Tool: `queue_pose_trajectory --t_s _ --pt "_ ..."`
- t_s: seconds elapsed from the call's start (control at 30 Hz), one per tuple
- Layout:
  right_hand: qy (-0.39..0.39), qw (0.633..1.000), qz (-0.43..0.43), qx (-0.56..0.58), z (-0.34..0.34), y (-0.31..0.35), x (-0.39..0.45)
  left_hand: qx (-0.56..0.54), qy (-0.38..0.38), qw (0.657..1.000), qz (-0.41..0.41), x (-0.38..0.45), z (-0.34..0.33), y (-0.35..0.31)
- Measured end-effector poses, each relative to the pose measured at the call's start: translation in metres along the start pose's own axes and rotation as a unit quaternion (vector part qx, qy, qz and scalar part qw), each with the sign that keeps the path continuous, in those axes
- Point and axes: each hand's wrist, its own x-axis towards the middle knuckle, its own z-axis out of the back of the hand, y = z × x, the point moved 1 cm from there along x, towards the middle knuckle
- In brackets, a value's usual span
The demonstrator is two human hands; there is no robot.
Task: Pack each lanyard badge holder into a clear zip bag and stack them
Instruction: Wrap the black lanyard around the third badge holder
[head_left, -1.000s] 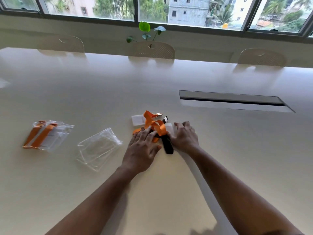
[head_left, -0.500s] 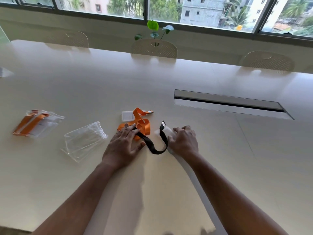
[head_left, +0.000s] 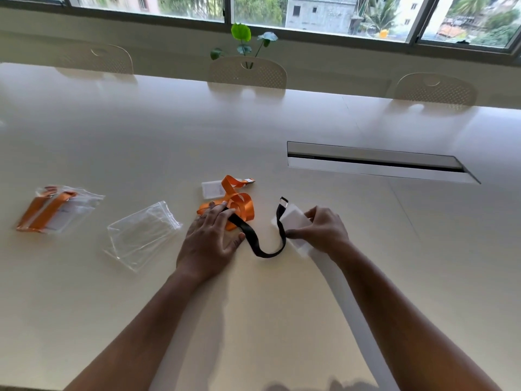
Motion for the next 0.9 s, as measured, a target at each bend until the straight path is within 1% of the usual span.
queue_pose_trajectory --t_s 0.07,0.17,0.27,0.3,0.33,0.37,0.4,0.43,0.47,0.5,0.53,0.57,0.6,0.7,0.73,0.8,0.87,0.9 --pt "-0.029 0.999 -0.007 0.027 0.002 -0.002 -0.002 -0.028 -0.016 0.999 -0.005 -0.001 0.001 -0.001" --pt "-0.089 0.991 0.002 0.098 0.000 -0.003 -0.008 -0.087 -0.056 0.994 -0.031 -0.003 0.005 -0.005" --pt "-0.161 0.974 0.053 0.149 -0.005 0.004 -0.019 -0.170 -0.106 0.976 -0.081 -0.008 0.009 -0.022" --pt "-0.187 0.966 0.078 0.160 -0.008 0.009 -0.024 -0.206 -0.105 0.968 -0.094 -0.009 0.011 -0.031" --pt "-0.213 0.957 0.104 0.169 -0.010 0.016 -0.030 -0.260 -0.087 0.957 -0.094 -0.008 0.012 -0.040" --pt "-0.234 0.947 0.134 0.173 -0.013 0.023 -0.037 -0.327 -0.051 0.941 -0.073 -0.006 0.015 -0.051" --pt "-0.251 0.938 0.166 0.172 -0.016 0.031 -0.044 -0.405 -0.003 0.914 -0.037 -0.003 0.019 -0.061" --pt "-0.260 0.929 0.198 0.171 -0.020 0.039 -0.050 -0.483 0.041 0.875 0.004 0.001 0.022 -0.069" --pt "-0.257 0.923 0.230 0.169 -0.025 0.046 -0.056 -0.555 0.069 0.828 0.043 0.006 0.024 -0.075" --pt "-0.242 0.921 0.256 0.167 -0.030 0.051 -0.062 -0.611 0.083 0.784 0.075 0.011 0.026 -0.078" --pt "-0.219 0.923 0.273 0.162 -0.035 0.055 -0.066 -0.645 0.087 0.752 0.099 0.015 0.028 -0.080" --pt "-0.193 0.927 0.281 0.159 -0.039 0.058 -0.071 -0.662 0.087 0.735 0.116 0.017 0.030 -0.079" --pt "-0.168 0.931 0.283 0.157 -0.041 0.059 -0.073 -0.667 0.085 0.729 0.130 0.020 0.032 -0.078" --pt "-0.118 0.933 0.289 0.182 -0.040 0.062 -0.078 -0.646 0.073 0.743 0.160 0.023 0.031 -0.068" --pt "-0.121 0.929 0.285 0.205 -0.037 0.063 -0.079 -0.640 0.070 0.746 0.170 0.023 0.031 -0.064" --pt "-0.160 0.920 0.257 0.251 -0.029 0.064 -0.076 -0.624 0.069 0.757 0.184 0.022 0.032 -0.061" --pt "-0.203 0.917 0.231 0.256 -0.021 0.063 -0.070 -0.622 0.076 0.761 0.168 0.019 0.036 -0.062" --pt "-0.202 0.919 0.226 0.251 -0.017 0.063 -0.067 -0.623 0.085 0.763 0.152 0.017 0.037 -0.063"
